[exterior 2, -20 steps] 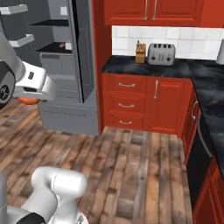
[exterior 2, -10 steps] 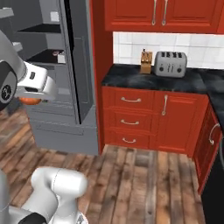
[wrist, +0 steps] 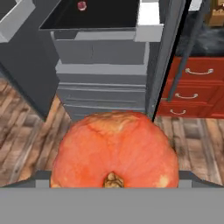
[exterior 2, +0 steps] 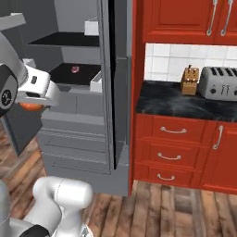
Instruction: Transport the chicken drumstick and squash to the fridge. Place the chicken drumstick on the rack containing meat and place the squash on the rack containing the vegetable, ensuring meats and vegetables are on different racks.
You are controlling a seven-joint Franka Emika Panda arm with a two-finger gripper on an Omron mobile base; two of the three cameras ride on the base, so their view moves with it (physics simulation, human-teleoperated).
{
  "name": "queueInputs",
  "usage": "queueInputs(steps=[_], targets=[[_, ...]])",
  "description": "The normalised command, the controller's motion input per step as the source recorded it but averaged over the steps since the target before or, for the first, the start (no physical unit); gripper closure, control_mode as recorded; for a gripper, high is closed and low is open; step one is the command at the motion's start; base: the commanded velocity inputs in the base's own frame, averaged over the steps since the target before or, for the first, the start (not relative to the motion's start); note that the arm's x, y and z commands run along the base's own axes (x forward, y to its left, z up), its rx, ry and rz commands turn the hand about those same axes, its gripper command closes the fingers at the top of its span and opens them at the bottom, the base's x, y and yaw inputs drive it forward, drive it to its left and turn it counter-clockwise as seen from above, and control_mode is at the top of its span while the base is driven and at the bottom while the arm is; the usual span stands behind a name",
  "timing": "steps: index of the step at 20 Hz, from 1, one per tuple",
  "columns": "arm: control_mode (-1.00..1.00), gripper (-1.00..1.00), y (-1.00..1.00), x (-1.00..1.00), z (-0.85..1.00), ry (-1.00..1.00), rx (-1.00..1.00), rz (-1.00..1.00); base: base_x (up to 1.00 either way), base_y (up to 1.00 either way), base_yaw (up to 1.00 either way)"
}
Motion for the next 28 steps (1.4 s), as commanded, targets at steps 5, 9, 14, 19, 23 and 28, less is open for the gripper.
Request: queueInputs(steps=[5,9,14,19,23,28], targets=[[1.0,1.0,0.0,0.0,0.0,0.0,0.0,0.0,1.0,0.89,-0.05],[1.0,1.0,0.0,0.0,0.0,0.0,0.0,0.0,0.92,-0.03,0.0],[1.0,1.0,0.0,0.0,0.0,0.0,0.0,0.0,0.84,-0.21,0.0],[1.0,1.0,0.0,0.0,0.0,0.0,0.0,0.0,1.0,0.13,-0.04],[1.0,1.0,0.0,0.0,0.0,0.0,0.0,0.0,1.0,0.32,-0.1],[1.0,1.0,0.0,0.0,0.0,0.0,0.0,0.0,1.0,0.55,-0.15]])
